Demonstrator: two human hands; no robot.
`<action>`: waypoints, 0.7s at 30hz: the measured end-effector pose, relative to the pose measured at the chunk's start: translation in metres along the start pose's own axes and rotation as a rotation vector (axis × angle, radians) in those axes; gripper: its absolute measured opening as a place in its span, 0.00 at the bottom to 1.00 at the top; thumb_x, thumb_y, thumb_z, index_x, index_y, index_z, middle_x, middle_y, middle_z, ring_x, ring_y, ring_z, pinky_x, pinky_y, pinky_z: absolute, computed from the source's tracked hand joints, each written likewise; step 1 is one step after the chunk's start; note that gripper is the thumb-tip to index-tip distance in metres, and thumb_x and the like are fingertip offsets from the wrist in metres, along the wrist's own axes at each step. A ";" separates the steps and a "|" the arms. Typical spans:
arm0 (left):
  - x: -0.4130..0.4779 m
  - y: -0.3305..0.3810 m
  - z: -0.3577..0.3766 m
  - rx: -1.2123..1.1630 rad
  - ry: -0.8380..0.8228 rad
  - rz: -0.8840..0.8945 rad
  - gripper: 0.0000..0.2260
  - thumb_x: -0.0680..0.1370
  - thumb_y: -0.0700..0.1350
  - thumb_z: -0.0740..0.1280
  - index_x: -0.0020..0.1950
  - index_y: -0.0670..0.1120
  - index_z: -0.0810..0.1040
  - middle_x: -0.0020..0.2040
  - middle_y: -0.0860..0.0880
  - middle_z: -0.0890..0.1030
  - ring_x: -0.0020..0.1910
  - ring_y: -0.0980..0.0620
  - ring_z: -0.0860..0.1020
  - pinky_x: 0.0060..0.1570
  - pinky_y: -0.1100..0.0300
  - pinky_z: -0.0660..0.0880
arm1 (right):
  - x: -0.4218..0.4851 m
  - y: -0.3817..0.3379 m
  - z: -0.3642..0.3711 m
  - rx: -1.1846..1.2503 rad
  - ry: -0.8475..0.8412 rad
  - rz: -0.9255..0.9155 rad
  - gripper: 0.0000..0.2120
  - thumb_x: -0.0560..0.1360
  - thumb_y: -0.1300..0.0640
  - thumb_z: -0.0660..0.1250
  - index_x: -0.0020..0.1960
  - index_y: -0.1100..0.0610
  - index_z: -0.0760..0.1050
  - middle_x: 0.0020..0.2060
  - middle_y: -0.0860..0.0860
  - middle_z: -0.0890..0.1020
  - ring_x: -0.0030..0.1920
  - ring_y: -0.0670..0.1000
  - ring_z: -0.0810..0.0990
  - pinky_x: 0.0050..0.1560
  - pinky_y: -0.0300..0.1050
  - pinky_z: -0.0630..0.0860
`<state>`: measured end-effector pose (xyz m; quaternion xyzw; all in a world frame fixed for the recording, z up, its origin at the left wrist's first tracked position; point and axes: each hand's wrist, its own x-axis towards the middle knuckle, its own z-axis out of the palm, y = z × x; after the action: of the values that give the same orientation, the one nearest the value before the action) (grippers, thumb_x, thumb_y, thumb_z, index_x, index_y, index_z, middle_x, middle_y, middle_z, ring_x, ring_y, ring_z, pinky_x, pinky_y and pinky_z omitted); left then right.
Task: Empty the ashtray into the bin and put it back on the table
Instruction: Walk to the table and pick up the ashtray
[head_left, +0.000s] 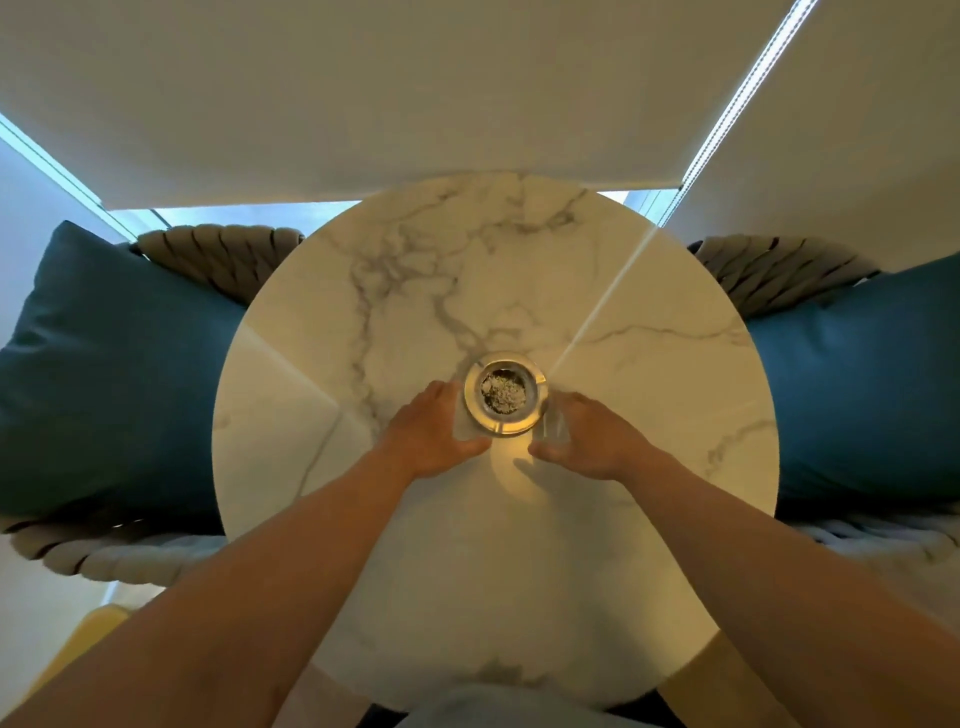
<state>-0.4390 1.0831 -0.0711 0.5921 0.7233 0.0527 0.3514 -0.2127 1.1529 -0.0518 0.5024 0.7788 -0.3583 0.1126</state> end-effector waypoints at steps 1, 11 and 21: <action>0.007 0.001 0.000 -0.016 0.008 -0.005 0.43 0.66 0.65 0.71 0.75 0.53 0.57 0.69 0.47 0.69 0.67 0.44 0.72 0.63 0.47 0.72 | 0.008 0.000 -0.001 0.001 0.022 -0.002 0.36 0.67 0.39 0.72 0.69 0.54 0.66 0.64 0.55 0.76 0.64 0.58 0.74 0.61 0.56 0.72; 0.049 0.004 0.022 0.091 0.104 -0.017 0.54 0.53 0.65 0.76 0.73 0.55 0.53 0.63 0.49 0.69 0.61 0.46 0.70 0.56 0.48 0.71 | 0.059 0.019 0.010 -0.119 0.111 -0.047 0.62 0.52 0.30 0.76 0.75 0.56 0.53 0.62 0.55 0.68 0.61 0.59 0.67 0.61 0.56 0.71; 0.065 0.004 0.025 0.151 0.092 0.016 0.54 0.56 0.66 0.77 0.75 0.50 0.56 0.63 0.47 0.70 0.61 0.44 0.72 0.56 0.47 0.71 | 0.074 0.017 0.021 -0.091 0.138 -0.106 0.64 0.52 0.34 0.79 0.77 0.58 0.53 0.61 0.55 0.69 0.60 0.58 0.68 0.62 0.53 0.68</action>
<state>-0.4248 1.1341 -0.1167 0.6195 0.7358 0.0280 0.2720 -0.2363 1.1946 -0.1142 0.4783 0.8257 -0.2926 0.0620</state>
